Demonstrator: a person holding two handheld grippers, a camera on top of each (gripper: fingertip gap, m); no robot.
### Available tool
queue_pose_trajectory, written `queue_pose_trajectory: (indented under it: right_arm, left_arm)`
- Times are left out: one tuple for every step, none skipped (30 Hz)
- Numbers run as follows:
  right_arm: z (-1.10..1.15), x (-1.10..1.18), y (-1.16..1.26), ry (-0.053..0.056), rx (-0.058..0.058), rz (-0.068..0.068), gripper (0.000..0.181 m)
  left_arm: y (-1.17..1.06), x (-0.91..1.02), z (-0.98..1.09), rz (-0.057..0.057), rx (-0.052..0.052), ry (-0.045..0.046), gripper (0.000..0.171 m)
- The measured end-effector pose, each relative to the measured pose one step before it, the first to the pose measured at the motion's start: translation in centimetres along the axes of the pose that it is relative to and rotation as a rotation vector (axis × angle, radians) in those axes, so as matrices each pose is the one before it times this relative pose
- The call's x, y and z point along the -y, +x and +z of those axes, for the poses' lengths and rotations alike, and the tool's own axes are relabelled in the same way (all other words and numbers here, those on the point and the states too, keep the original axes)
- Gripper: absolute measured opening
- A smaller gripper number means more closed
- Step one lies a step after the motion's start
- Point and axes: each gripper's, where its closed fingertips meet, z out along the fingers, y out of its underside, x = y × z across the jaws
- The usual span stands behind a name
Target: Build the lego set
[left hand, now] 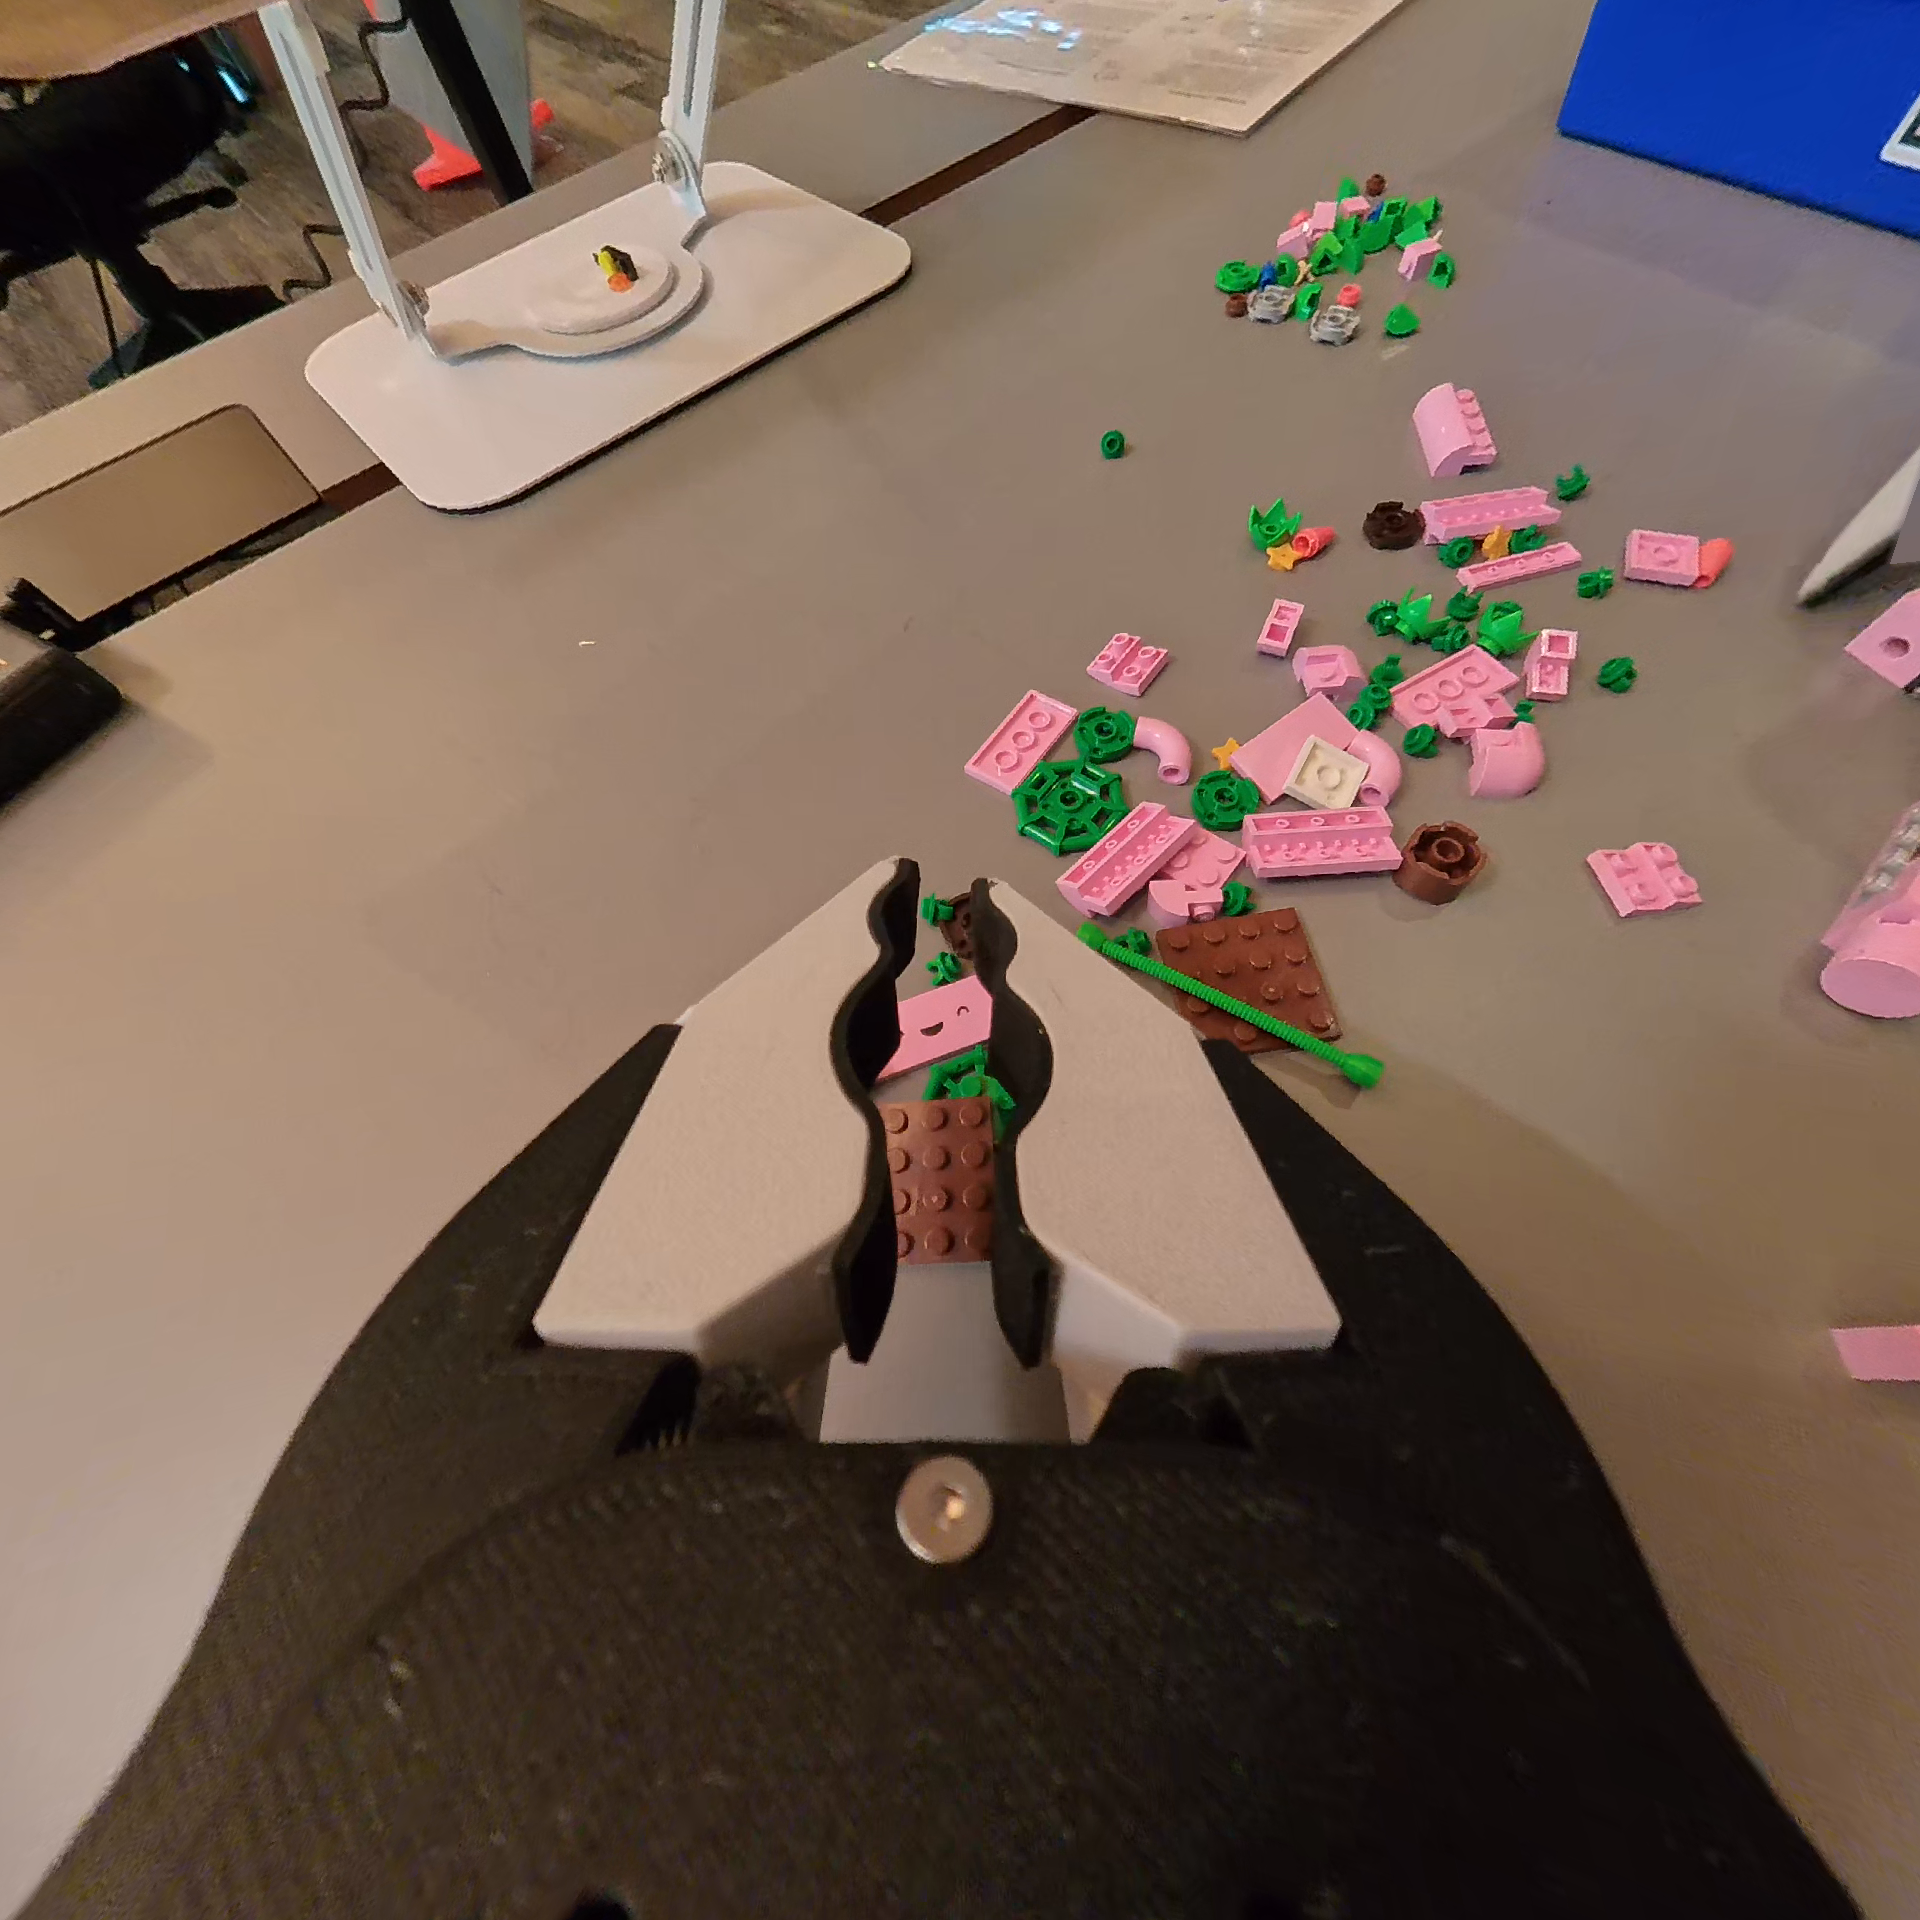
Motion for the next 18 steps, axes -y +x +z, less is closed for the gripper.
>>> queue_pose_trajectory:
  right_arm:
    - [-0.012, 0.015, 0.313, -0.0004, -0.0137, 0.0095, 0.031]
    - [-0.031, -0.018, 0.187, -0.0005, -0.0021, 0.0091, 0.035]
    - [-0.067, -0.066, 0.105, -0.0013, 0.0032, 0.0091, 0.037]
    - [-0.088, -0.067, 0.063, -0.0014, 0.0029, 0.0088, 0.038]
    - [-0.122, -0.038, 0.079, -0.0008, 0.0012, 0.0065, 0.038]
    - [-0.029, -0.040, 0.112, 0.0000, -0.0033, 0.0043, 0.039]
    - [-0.073, -0.062, 0.299, 0.0006, -0.0140, 0.0053, 0.039]
    - [-0.049, -0.046, 0.586, 0.0003, -0.0289, 0.0112, 0.038]
    - [0.044, 0.065, 0.809, -0.0016, -0.0380, 0.0167, 0.036]
    - [-0.178, -0.184, 0.606, -0.0009, -0.0258, 0.0160, 0.033]
    - [-0.098, -0.097, 0.262, -0.0011, -0.0073, 0.0113, 0.033]
    - [0.000, 0.013, 0.050, -0.0011, -0.0013, 0.0073, 0.032]
    - [-0.061, -0.028, -0.046, -0.0006, -0.0039, 0.0042, 0.032]
    - [0.065, 0.128, -0.104, -0.0003, -0.0032, 0.0026, 0.033]
    - [0.003, -0.035, 0.099, -0.0010, -0.0076, 0.0088, 0.033]
    - [-0.019, 0.079, 0.018, -0.0014, -0.0084, 0.0134, 0.036]
    - [-0.233, -0.293, 0.363, -0.0027, -0.0132, 0.0183, 0.039]
    - [-0.342, -0.328, 0.557, -0.0027, -0.0184, 0.0234, 0.047]
  left_arm:
    - [-0.006, -0.056, 0.045, -0.0015, -0.0008, -0.00214, 0.008]
    - [-0.017, -0.038, 0.023, -0.0013, -0.0006, -0.00129, 0.008]
    - [-0.018, -0.020, 0.018, -0.0008, -0.0003, -0.00045, 0.008]
    - [-0.008, 0.002, 0.001, -0.0005, -0.0002, 0.00025, 0.008]
    - [-0.008, 0.004, -0.006, -0.0003, -0.0002, 0.00092, 0.008]
    - [0.004, 0.023, -0.002, 0.0009, -0.0002, 0.00119, 0.008]
    - [-0.002, -0.006, 0.006, 0.0009, 0.0007, 0.00006, 0.008]
    - [-0.006, -0.016, 0.006, 0.0005, -0.0003, -0.00070, 0.008]
    - [0.012, -0.033, 0.020, -0.0001, -0.0007, -0.00101, 0.008]
    - [-0.002, -0.021, 0.021, -0.0002, -0.0003, -0.00093, 0.008]
    - [-0.004, -0.018, 0.023, -0.0003, -0.0001, -0.00072, 0.008]
    - [-0.007, -0.024, 0.024, -0.0006, -0.0002, -0.00139, 0.008]
    - [-0.017, -0.017, 0.014, -0.0008, 0.0000, -0.00117, 0.008]
    - [-0.016, -0.016, 0.014, -0.0009, 0.0000, -0.00111, 0.008]
    - [-0.001, -0.013, 0.016, -0.0007, -0.0002, -0.00100, 0.008]
    - [-0.012, -0.004, 0.007, -0.0004, 0.0000, -0.00069, 0.008]
    - [0.000, -0.011, 0.013, -0.0002, 0.0000, -0.00067, 0.008]
    - [-0.012, -0.015, 0.011, -0.0005, 0.0000, -0.00086, 0.008]
